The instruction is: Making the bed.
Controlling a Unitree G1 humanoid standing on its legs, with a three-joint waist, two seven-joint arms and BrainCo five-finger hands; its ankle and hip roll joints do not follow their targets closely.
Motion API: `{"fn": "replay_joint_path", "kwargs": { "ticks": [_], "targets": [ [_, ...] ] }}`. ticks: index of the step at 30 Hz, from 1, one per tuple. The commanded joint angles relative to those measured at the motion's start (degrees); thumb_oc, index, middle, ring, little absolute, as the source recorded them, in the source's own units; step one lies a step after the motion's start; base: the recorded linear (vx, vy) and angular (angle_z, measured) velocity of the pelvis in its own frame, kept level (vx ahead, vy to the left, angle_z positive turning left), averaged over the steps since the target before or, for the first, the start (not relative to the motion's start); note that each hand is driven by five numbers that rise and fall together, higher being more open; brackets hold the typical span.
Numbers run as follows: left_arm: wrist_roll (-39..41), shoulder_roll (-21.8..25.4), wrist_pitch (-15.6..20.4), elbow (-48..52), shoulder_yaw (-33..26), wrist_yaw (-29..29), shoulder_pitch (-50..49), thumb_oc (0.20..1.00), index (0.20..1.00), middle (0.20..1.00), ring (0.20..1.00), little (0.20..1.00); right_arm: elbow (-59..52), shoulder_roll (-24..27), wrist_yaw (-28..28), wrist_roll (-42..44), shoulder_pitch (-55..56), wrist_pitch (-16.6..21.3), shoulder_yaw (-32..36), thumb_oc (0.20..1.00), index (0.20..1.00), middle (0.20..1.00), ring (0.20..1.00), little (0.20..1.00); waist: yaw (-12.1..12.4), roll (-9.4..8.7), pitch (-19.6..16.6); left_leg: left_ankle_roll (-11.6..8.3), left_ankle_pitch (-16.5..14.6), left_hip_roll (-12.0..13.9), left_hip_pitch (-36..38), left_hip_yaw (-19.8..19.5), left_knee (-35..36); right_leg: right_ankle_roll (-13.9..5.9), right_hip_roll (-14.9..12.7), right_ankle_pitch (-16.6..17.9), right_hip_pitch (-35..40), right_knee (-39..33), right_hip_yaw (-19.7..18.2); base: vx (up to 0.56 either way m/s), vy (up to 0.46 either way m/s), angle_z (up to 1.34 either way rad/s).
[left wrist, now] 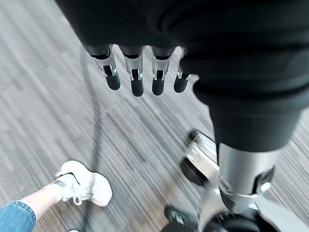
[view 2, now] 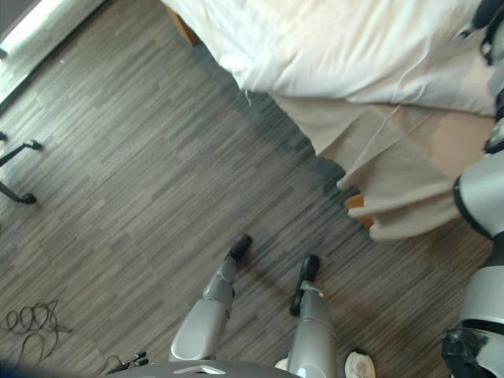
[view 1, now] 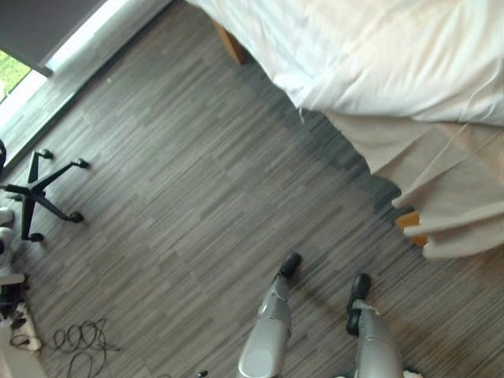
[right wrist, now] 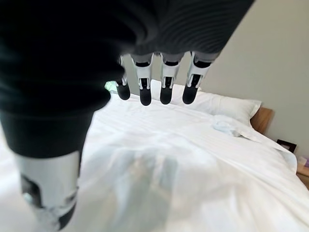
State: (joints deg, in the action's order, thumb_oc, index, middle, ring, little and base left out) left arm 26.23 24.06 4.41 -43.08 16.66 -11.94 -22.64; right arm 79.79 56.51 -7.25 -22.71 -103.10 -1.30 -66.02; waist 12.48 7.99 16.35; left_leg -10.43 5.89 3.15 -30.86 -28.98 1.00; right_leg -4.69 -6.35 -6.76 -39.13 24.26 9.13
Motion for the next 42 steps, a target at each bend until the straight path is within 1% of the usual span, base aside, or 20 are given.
{"fn": "replay_joint_path", "kwargs": {
  "ticks": [1, 4, 5, 8, 13, 14, 15, 16, 26, 28, 29, 32, 33, 34, 36, 37, 38, 39, 40, 42],
  "targets": [
    [2.3, -0.2, 0.4, -0.8, 2.3, 2.0, 5.2, 1.0, 1.0, 1.0, 1.0, 1.0, -0.9, 8.0, -4.7, 0.0, -14.1, -1.4, -9.4, 1.0, 1.0, 1.0, 1.0, 1.0, 0.7, -1.84, 5.6, 2.59, 5.2, -1.4, 6.4, 5.2, 4.0, -0.98, 1.3, 10.3, 3.3, -15.0, -3.6, -0.03, -0.012, 0.11],
    [4.4, -1.9, 1.4, 0.6, 3.5, 3.0, 8.3, 1.0, 1.0, 1.0, 1.0, 1.0, -2.5, 8.2, -5.5, 1.2, -13.7, -0.8, -9.2, 1.0, 1.0, 1.0, 1.0, 1.0, 0.6, -1.56, 6.9, 2.27, 5.6, -1.6, 3.9, 5.3, 4.0, -0.99, 1.4, 10.0, -1.4, -13.3, -4.2, 0.04, -0.033, 0.08],
    [8.0, -3.1, 1.4, 1.8, 2.7, 3.2, 9.0, 1.0, 1.0, 1.0, 1.0, 1.0, -2.7, 8.1, -5.6, 1.7, -13.0, -0.6, -8.5, 1.0, 1.0, 1.0, 1.0, 1.0, 0.8, -1.33, 7.1, 2.33, 4.2, -1.1, 3.5, 5.5, 4.0, -1.07, 1.9, 7.8, -2.4, -12.5, -4.6, 0.11, -0.057, 0.05],
    [14.9, -5.8, 1.3, 1.4, -0.4, 3.7, 9.5, 1.0, 1.0, 1.0, 1.0, 1.0, -3.0, 7.8, -5.7, 2.0, -12.0, -0.3, -8.1, 1.0, 1.0, 1.0, 1.0, 1.0, 1.1, -1.18, 8.5, 2.06, 4.2, -1.1, 0.9, 5.8, 4.0, -1.22, 2.2, 7.8, -6.8, -10.2, -5.3, 0.05, -0.048, 0.03],
    [15.9, -7.8, 2.1, -0.3, 0.2, 3.8, 11.0, 1.0, 1.0, 1.0, 1.0, 1.0, 0.4, 6.4, 0.1, 13.9, -12.6, 1.2, -4.4, 1.0, 1.0, 1.0, 1.0, 1.0, 0.4, -1.05, 9.1, 1.84, 3.9, -1.1, -1.0, 7.2, 4.0, -1.67, 2.2, 7.7, -10.0, -9.0, -6.6, 0.01, 0.001, -0.07],
    [16.0, -8.3, 2.3, 0.1, 0.5, 3.6, 11.1, 1.0, 1.0, 1.0, 1.0, 1.0, -0.1, 6.3, 1.9, 18.4, -12.7, 1.9, -3.2, 1.0, 1.0, 1.0, 1.0, 1.0, -0.1, -1.2, 9.7, 1.57, 5.1, -1.5, -1.8, 7.2, 4.0, -1.64, 2.0, 9.8, -10.6, -9.5, -6.8, -0.04, 0.049, -0.02],
    [16.5, -8.3, 2.3, 0.6, 0.8, 3.3, 11.0, 1.0, 1.0, 1.0, 1.0, 1.0, 1.3, 5.9, 1.1, 19.3, -13.9, 1.0, -3.6, 0.573, 0.573, 0.573, 0.573, 0.573, -0.1, -1.15, 10.0, 1.57, 4.9, -1.6, -1.8, 7.4, 4.0, -1.75, 2.0, 9.9, -10.6, -9.7, -7.0, 0.04, 0.025, 0.0],
    [16.8, -8.5, 2.2, 1.7, 1.5, 3.1, 10.8, 1.0, 1.0, 1.0, 1.0, 1.0, 2.4, 5.7, 1.9, 19.0, -14.7, 1.2, -5.2, 0.2, 0.2, 0.2, 0.2, 0.2, -0.1, -0.9, 9.9, 1.83, 3.5, -1.4, -0.9, 7.8, 4.0, -1.87, 2.2, 7.9, -10.1, -9.2, -7.1, 0.12, -0.003, -0.01],
    [17.9, -8.1, 2.5, 7.9, 1.9, 3.0, 9.3, 1.0, 1.0, 1.0, 1.0, 1.0, 3.8, 9.7, 2.7, 19.7, -14.9, 1.4, -7.5, 0.2, 0.2, 0.2, 0.2, 0.2, -0.8, 0.46, 11.5, 2.3, 2.2, -2.5, 1.9, 8.2, 4.0, -2.05, 0.7, 8.2, -7.4, -9.1, -7.4, 0.01, 0.013, 0.01],
    [17.8, -7.9, 2.7, 7.8, 1.7, 3.3, 9.7, 1.0, 1.0, 1.0, 1.0, 1.0, 1.7, 10.4, 2.2, 18.1, -12.2, 1.7, -7.0, 0.2, 0.2, 0.2, 0.2, 0.2, -0.9, 0.3, 11.9, 2.37, 2.2, -2.6, 2.7, 8.2, 4.0, -2.2, 0.1, 8.7, -6.1, -9.8, -7.1, -0.06, 0.048, 0.08],
    [17.8, -7.9, 2.8, 7.5, 1.3, 3.3, 10.1, 1.0, 1.0, 1.0, 1.0, 1.0, -1.2, 10.7, 2.0, 15.7, -9.8, 2.1, -7.6, 0.2, 0.2, 0.2, 0.2, 0.2, -1.2, -0.05, 12.4, 2.15, 3.6, -3.2, 2.2, 7.7, 4.0, -2.23, -0.4, 11.1, -5.9, -10.8, -7.0, -0.1, 0.061, 0.08],
    [16.5, -8.3, 3.2, 4.3, 0.0, 4.0, 12.4, 1.0, 1.0, 1.0, 1.0, 1.0, -16.7, 10.7, 2.0, 7.8, 4.5, 3.5, -5.4, 0.2, 0.2, 0.2, 0.2, 0.2, -2.3, -2.24, 13.4, 2.43, 3.3, -3.0, 3.6, 8.1, 4.0, -2.19, 0.2, 11.8, -3.7, -11.9, -7.0, -0.05, 0.034, 0.08],
    [15.7, -9.4, 3.2, 1.6, -0.7, 4.4, 13.1, 1.0, 1.0, 1.0, 1.0, 1.0, -34.7, 12.6, 3.3, 1.4, 16.4, 3.2, -2.0, 0.2, 0.2, 0.2, 0.2, 0.2, -3.9, -4.14, 13.4, 2.59, 2.9, -2.7, 4.6, 8.3, 4.0, -2.02, 0.5, 11.8, -2.1, -12.8, -6.8, -0.02, 0.014, -0.05],
    [15.7, -9.1, 3.2, 1.6, -0.7, 4.4, 13.0, 1.0, 1.0, 1.0, 1.0, 1.0, -35.0, 12.8, 3.3, 1.2, 17.3, 3.0, -1.1, 0.2, 0.2, 0.2, 0.2, 0.2, -3.6, -4.4, 13.4, 2.6, 2.8, -2.6, 4.7, 8.3, 4.0, -2.02, 0.6, 11.8, -2.0, -12.8, -6.8, -0.01, 0.027, -0.09],
    [15.0, -10.3, 2.9, -3.0, -2.1, 4.9, 14.9, 1.0, 1.0, 1.0, 1.0, 1.0, -48.2, 12.6, 7.3, -3.8, 34.2, 3.1, 7.3, 0.2, 0.2, 0.2, 0.2, 0.2, -5.9, -6.59, 13.4, 3.01, 2.1, -2.3, 6.6, 9.0, 4.0, -1.88, 1.0, 11.8, 0.6, -13.6, -6.6, -0.01, 0.023, -0.14],
    [14.9, -10.4, 2.8, -3.7, -2.0, 5.0, 15.3, 1.0, 1.0, 1.0, 1.0, 1.0, -50.1, 11.5, 9.5, -5.8, 41.6, 3.4, 10.9, 0.2, 0.2, 0.2, 0.2, 0.2, -6.2, -7.23, 13.4, 3.23, 2.1, -2.6, 7.3, 9.0, 4.0, -1.92, 0.9, 12.2, 1.8, -14.1, -6.6, 0.02, 0.012, -0.15],
    [13.5, -11.6, 2.4, -7.2, -2.5, 4.3, 16.7, 1.0, 1.0, 1.0, 1.0, 1.0, -48.0, 5.4, 12.4, -7.0, 59.5, 4.1, 19.1, 0.2, 0.2, 0.2, 0.2, 0.2, -8.1, -7.81, 13.4, 3.91, 0.9, -2.6, 10.8, 9.3, 4.0, -1.9, 0.8, 11.7, 6.6, -15.1, -6.4, 0.02, 0.027, -0.11],
    [12.5, -11.5, 2.3, -8.7, -2.6, 4.1, 17.2, 1.0, 1.0, 1.0, 1.0, 1.0, -46.3, 1.8, 13.9, -7.9, 66.6, 4.1, 21.9, 0.2, 0.2, 0.2, 0.2, 0.2, -8.4, -8.21, 13.4, 4.18, 0.6, -2.6, 12.4, 9.4, 4.0, -1.95, 0.7, 11.8, 8.8, -15.5, -6.3, 0.03, 0.019, -0.05],
    [12.5, -11.2, 2.4, -8.7, -2.4, 4.1, 17.2, 1.0, 1.0, 1.0, 1.0, 1.0, -46.3, 1.7, 13.8, -8.0, 67.1, 4.2, 22.4, 0.2, 0.2, 0.2, 0.2, 0.2, -8.2, -8.33, 13.4, 4.21, 0.8, -2.8, 12.3, 9.4, 4.0, -2.03, 0.6, 12.1, 8.9, -15.8, -6.3, 0.03, 0.039, -0.04],
    [11.6, -10.8, 2.3, -12.1, -4.2, 3.8, 18.7, 1.0, 1.0, 1.0, 1.0, 1.0, -38.6, -7.0, 15.3, -9.6, 80.1, 4.1, 25.9, 0.2, 0.2, 0.2, 0.2, 0.2, -9.0, -8.7, 11.9, 4.91, -0.1, -3.0, 15.4, 9.4, 4.0, -2.18, 0.6, 12.0, 12.6, -16.5, -6.5, 0.08, 0.05, -0.09]
  ]
}}
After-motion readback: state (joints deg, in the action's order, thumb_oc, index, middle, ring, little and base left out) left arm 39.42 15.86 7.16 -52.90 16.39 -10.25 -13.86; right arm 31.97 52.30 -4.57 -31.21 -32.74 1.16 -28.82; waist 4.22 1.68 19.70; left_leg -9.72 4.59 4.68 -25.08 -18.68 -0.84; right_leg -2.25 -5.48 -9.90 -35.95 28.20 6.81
